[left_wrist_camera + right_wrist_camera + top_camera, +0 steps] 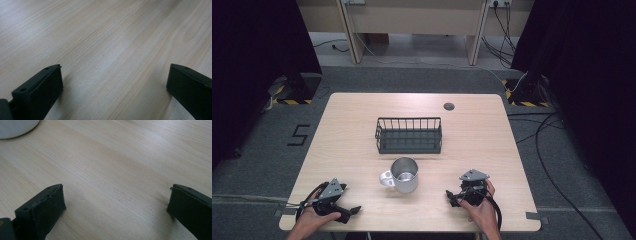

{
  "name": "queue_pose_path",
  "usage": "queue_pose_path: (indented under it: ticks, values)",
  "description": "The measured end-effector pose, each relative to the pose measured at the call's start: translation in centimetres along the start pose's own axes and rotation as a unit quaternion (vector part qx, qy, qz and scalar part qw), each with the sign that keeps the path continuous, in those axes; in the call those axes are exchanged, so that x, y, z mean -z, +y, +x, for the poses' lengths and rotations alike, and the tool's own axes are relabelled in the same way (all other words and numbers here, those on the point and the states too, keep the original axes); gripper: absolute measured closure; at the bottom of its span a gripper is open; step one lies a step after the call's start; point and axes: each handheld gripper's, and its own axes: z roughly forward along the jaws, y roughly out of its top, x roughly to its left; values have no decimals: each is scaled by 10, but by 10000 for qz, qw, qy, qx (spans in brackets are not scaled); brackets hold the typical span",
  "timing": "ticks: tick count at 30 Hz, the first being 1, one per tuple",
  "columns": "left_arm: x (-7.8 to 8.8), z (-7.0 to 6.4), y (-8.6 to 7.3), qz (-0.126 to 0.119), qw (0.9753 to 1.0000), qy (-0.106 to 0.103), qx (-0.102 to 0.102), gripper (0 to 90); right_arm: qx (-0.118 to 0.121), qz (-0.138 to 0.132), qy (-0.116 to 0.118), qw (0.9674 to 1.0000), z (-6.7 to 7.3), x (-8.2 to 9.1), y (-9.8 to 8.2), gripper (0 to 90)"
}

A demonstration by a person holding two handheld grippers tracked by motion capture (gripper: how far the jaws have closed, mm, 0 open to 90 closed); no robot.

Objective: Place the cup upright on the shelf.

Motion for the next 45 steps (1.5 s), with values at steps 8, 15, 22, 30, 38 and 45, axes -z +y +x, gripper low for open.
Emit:
queue_pose_path:
  ticks: [8, 15, 22, 30, 38, 45]
  values:
    - [0, 0, 0, 0, 10000, -2, 4, 0, 31, -73, 19, 10000, -1, 1, -1, 73]
    - [0, 0, 0, 0, 10000, -5, 2, 0, 48, -246, 77, 9997, 1, 5, 3, 166]
    - [0, 0, 0, 1, 10000, -2, 4, 0, 144, -475, 242, 9985, 7, 12, 4, 153]
    - [0, 0, 0, 3, 10000, 0, 3, 0, 283, -770, 491, 9954, 19, 18, 11, 155]
    - [0, 0, 0, 4, 10000, 18, 19, 0, 515, -1110, 802, 9892, 33, 20, 23, 154]
    - [0, 0, 0, 4, 10000, 20, 20, 0, 655, -1532, 1112, 9797, 44, 20, 32, 152]
